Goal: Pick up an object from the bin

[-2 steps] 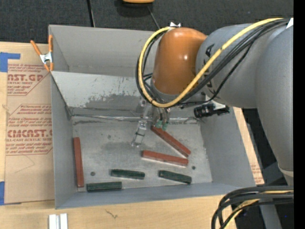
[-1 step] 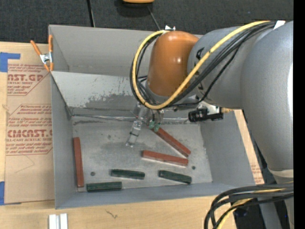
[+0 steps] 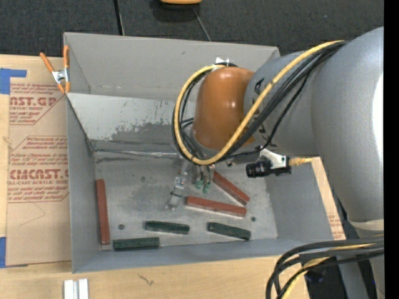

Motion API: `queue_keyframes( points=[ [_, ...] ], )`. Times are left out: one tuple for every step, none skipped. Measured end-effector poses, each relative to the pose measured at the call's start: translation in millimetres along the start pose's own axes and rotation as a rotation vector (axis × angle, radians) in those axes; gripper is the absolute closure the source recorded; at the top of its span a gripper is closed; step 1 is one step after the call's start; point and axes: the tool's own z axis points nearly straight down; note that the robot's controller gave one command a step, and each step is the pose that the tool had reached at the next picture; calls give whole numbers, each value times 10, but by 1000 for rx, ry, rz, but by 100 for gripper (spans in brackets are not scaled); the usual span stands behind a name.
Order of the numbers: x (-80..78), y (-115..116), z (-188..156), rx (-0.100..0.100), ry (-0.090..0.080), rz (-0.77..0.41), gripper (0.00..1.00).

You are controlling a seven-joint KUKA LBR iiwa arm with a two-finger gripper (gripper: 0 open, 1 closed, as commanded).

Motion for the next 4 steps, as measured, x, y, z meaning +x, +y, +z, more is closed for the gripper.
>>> queue_keyframes(
  points=[
    [206, -8, -196, 12, 23, -48, 0],
    [99, -81, -193, -4, -5, -69, 0],
    [279, -178, 532, 3, 8, -62, 0],
    [311, -195, 681, 5, 12, -63, 0]
  ],
)
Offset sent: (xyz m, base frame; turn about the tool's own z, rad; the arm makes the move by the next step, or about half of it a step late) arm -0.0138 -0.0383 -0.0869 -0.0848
